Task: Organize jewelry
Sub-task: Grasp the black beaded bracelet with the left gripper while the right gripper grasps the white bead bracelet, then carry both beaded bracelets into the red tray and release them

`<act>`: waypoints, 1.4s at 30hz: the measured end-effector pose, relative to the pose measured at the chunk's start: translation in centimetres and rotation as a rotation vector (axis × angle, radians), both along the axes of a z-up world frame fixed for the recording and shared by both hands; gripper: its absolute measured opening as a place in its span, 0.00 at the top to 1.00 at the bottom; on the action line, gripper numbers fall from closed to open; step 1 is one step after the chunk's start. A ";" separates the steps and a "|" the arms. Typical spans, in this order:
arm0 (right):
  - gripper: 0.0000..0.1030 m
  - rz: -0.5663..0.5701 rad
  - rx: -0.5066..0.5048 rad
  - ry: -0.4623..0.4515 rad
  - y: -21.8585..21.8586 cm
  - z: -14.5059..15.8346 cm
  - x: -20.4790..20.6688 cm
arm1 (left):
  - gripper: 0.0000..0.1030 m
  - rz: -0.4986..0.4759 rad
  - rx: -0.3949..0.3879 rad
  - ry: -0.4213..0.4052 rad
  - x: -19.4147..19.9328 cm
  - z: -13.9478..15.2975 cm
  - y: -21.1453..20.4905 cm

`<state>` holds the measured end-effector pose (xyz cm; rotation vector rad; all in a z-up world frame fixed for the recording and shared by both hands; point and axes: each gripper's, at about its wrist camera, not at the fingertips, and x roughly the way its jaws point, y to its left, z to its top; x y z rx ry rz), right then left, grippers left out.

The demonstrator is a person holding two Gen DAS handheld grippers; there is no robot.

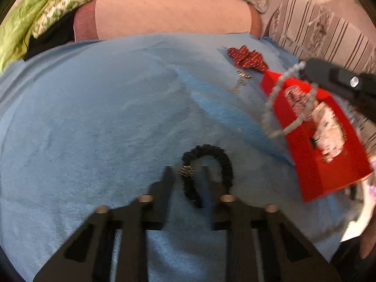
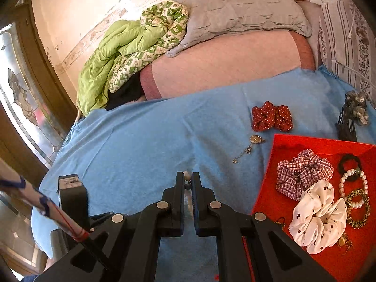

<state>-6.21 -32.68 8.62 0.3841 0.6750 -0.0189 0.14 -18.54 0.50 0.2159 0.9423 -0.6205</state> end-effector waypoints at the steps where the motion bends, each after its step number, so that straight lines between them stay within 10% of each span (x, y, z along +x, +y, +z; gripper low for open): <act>1: 0.94 0.000 -0.001 -0.001 0.0 0.0 0.0 | 0.87 0.000 -0.007 0.002 0.1 0.1 0.1; 12: 0.94 0.007 -0.008 -0.036 -0.2 0.8 -0.8 | 0.87 0.068 -0.128 -0.143 -0.1 4.4 2.8; 42: 0.94 0.031 -0.019 -0.036 0.9 0.8 -1.3 | 0.87 0.066 -0.066 -0.200 -1.0 4.8 2.0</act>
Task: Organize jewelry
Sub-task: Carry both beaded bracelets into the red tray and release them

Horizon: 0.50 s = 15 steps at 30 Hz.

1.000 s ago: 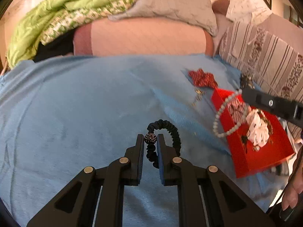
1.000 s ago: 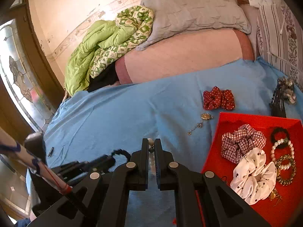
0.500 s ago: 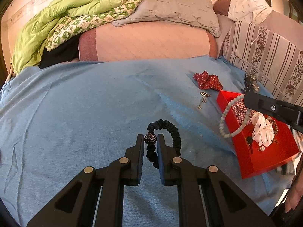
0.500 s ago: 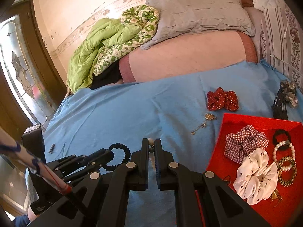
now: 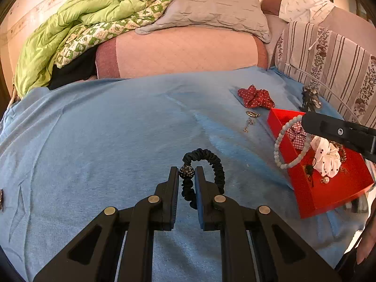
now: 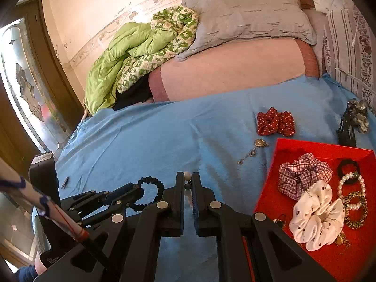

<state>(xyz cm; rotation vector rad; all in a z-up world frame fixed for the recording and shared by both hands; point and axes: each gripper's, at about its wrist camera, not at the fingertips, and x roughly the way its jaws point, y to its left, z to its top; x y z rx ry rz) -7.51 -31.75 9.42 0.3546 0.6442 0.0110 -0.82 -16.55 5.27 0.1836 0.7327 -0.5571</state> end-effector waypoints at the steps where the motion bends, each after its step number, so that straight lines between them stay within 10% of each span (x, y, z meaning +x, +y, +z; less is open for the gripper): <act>1: 0.94 -0.002 0.000 -0.002 -0.2 0.1 -0.3 | 0.87 -0.004 -0.002 -0.001 -0.2 0.1 -0.1; 15: 0.94 -0.246 0.075 -0.013 -9.9 1.4 -10.8 | 0.87 -0.214 -0.088 0.033 -6.6 2.4 -7.5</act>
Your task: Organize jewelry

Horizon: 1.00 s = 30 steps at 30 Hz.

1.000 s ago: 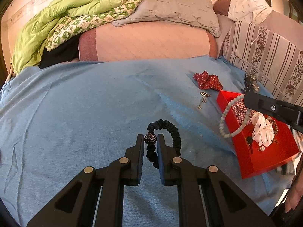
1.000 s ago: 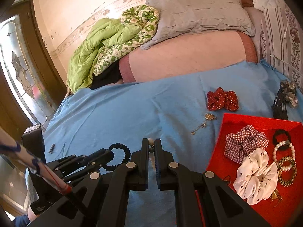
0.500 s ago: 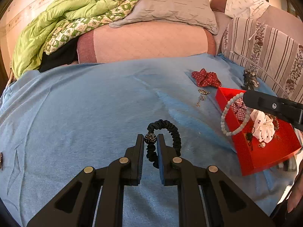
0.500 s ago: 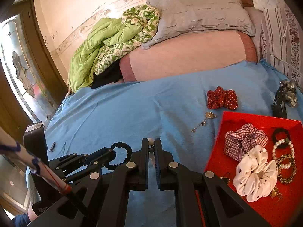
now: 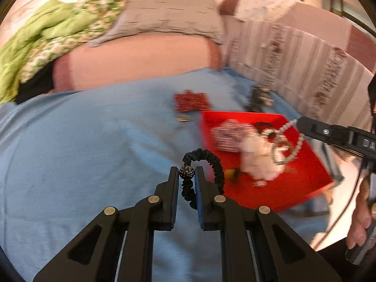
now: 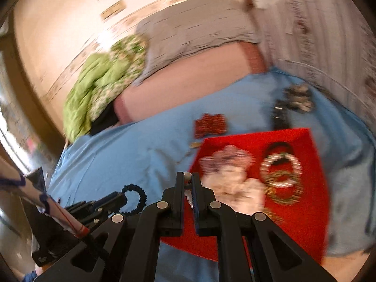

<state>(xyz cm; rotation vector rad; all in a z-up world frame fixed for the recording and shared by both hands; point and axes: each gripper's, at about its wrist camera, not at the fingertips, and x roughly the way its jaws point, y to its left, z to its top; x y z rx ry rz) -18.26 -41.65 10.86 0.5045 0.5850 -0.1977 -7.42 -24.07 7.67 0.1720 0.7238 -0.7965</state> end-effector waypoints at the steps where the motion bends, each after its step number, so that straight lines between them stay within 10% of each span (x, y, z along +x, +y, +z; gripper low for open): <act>1: 0.94 -0.020 0.015 0.007 -0.8 -0.2 -0.6 | 0.87 -0.034 -0.001 0.008 -0.8 -0.1 -1.4; 14: 0.93 -0.130 0.191 0.190 -6.1 -4.9 -4.0 | 0.87 -0.187 0.100 0.080 -5.9 -4.5 -10.0; 18: 0.69 -0.151 0.155 0.197 -6.2 -4.7 -4.3 | 0.83 -0.179 0.113 0.074 -5.9 -4.3 -10.0; 30: 0.42 -0.316 -0.161 0.080 -3.4 0.2 -7.4 | 0.45 -0.093 0.115 -0.079 -8.2 -1.0 -6.2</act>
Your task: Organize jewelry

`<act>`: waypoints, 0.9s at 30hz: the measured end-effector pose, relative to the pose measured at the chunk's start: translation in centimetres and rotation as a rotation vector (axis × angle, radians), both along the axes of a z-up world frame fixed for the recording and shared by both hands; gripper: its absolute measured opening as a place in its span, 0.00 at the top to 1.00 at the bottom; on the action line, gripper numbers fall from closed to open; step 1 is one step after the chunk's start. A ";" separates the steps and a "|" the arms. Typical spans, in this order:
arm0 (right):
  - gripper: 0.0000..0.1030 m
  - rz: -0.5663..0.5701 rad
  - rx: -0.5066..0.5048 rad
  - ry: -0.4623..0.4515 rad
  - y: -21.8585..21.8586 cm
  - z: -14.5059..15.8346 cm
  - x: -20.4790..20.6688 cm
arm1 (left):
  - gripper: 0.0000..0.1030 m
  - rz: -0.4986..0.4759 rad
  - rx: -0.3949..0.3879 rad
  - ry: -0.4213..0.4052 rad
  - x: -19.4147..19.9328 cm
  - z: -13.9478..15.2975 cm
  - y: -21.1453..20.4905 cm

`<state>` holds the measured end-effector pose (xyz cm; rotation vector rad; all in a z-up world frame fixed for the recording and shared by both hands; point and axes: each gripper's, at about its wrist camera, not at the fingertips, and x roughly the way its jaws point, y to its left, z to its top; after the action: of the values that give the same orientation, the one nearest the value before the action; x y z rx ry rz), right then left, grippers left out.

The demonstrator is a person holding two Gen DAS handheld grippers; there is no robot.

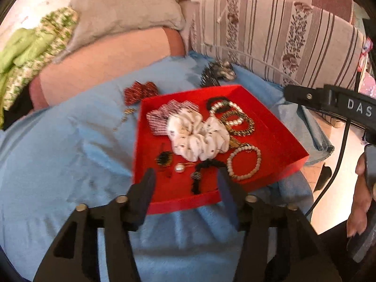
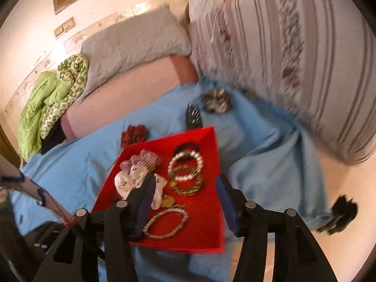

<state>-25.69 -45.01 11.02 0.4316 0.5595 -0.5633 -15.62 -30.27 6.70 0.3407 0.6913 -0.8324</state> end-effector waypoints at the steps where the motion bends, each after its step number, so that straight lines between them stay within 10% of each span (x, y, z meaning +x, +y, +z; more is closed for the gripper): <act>1: 0.38 -0.005 -0.019 -0.001 0.4 0.2 -0.3 | 0.45 0.012 0.000 -0.015 -0.2 0.4 0.6; 15: 0.08 0.029 -0.287 0.046 10.6 0.2 -7.2 | 0.14 0.092 -0.066 -0.137 -7.1 3.9 9.4; 27: 0.06 0.059 -0.368 0.070 15.4 0.1 -11.4 | 0.03 0.207 -0.043 -0.173 -12.6 2.8 14.7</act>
<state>-37.13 -29.57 11.08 0.0470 0.5203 -0.6116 -28.23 -15.57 9.50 0.2929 0.5356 -0.6123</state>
